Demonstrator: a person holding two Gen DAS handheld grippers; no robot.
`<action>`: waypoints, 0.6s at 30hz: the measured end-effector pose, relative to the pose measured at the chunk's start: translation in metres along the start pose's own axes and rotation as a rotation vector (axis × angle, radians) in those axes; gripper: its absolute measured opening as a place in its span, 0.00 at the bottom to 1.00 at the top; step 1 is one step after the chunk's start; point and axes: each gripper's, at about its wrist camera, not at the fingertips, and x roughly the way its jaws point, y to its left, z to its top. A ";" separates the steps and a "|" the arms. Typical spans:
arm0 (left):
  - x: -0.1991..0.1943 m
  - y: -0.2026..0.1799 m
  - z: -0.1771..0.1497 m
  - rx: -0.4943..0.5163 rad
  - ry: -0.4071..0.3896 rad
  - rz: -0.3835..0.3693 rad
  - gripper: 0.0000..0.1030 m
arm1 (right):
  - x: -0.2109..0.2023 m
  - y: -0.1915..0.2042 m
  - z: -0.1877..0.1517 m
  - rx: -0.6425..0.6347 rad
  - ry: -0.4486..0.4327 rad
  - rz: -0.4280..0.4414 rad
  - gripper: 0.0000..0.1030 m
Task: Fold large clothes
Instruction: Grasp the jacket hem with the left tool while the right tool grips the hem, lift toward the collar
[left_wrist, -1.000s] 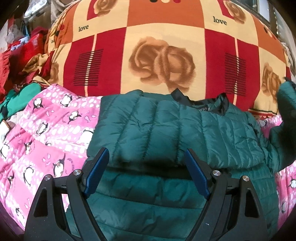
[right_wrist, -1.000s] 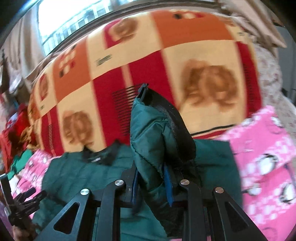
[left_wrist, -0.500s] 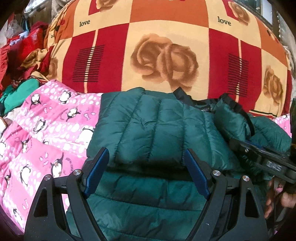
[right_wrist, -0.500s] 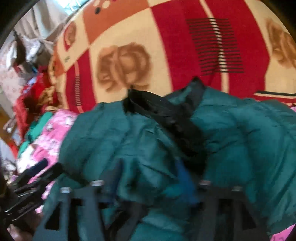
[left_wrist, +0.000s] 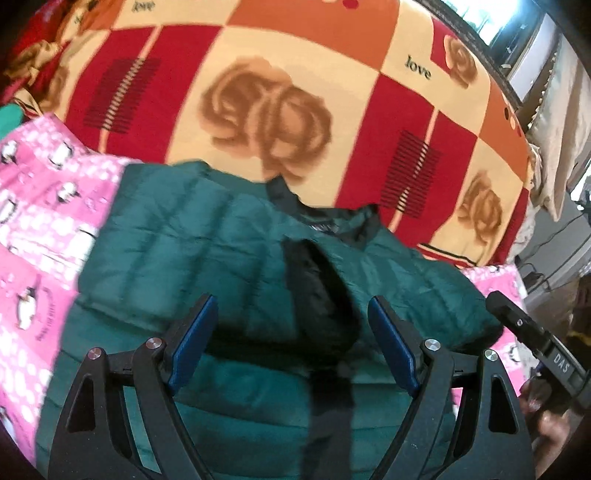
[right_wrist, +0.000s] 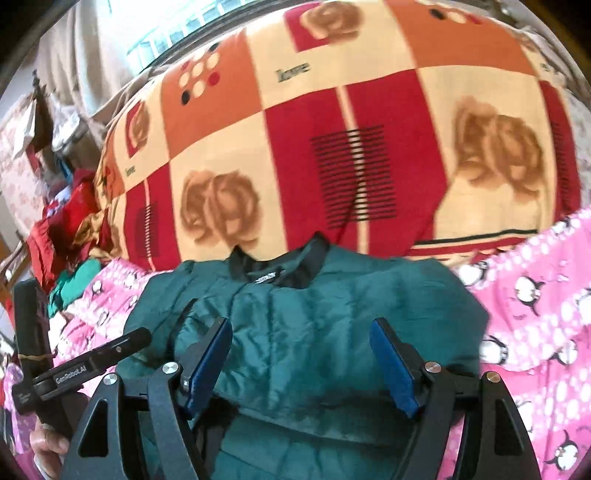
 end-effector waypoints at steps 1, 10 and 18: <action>0.006 -0.005 0.000 -0.011 0.022 -0.013 0.81 | -0.003 -0.005 0.000 0.008 -0.004 -0.005 0.72; 0.047 -0.022 -0.006 -0.012 0.106 0.052 0.81 | -0.021 -0.037 -0.009 0.068 -0.024 -0.038 0.73; 0.052 -0.042 -0.010 0.143 0.055 0.088 0.17 | -0.030 -0.057 -0.011 0.116 -0.040 -0.059 0.73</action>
